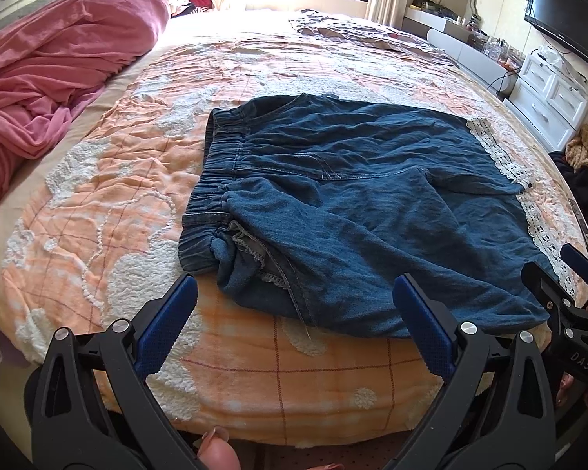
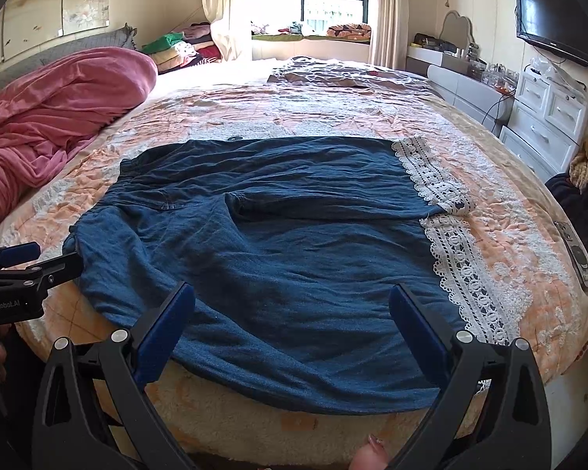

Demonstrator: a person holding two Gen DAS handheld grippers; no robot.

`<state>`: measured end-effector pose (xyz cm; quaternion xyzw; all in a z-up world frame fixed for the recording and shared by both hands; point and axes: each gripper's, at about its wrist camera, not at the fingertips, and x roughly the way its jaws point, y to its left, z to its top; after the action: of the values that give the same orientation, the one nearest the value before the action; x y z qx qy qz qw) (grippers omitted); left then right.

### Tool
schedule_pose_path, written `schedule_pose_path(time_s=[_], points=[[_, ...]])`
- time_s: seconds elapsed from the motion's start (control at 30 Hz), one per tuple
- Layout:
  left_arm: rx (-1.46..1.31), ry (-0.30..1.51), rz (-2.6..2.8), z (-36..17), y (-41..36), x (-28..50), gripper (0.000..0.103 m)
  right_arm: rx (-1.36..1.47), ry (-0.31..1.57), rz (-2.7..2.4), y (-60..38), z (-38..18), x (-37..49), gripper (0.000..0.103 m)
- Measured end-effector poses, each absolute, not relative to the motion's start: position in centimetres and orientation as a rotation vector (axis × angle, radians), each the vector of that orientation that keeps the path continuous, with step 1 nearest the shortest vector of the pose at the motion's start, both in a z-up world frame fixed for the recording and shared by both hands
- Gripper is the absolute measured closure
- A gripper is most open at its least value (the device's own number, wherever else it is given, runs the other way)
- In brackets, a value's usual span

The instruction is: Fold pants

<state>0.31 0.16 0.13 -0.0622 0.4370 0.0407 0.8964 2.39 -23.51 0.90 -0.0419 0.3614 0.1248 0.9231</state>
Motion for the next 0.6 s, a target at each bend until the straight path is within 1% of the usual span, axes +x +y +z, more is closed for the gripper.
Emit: schedule_pose_path(time_s=[0.6], points=[[-0.123,0.901,0.084,0.28,0.22,0.36,0.009,-0.087,0.743,0.256,-23.33,0.92,2.48,0.004]])
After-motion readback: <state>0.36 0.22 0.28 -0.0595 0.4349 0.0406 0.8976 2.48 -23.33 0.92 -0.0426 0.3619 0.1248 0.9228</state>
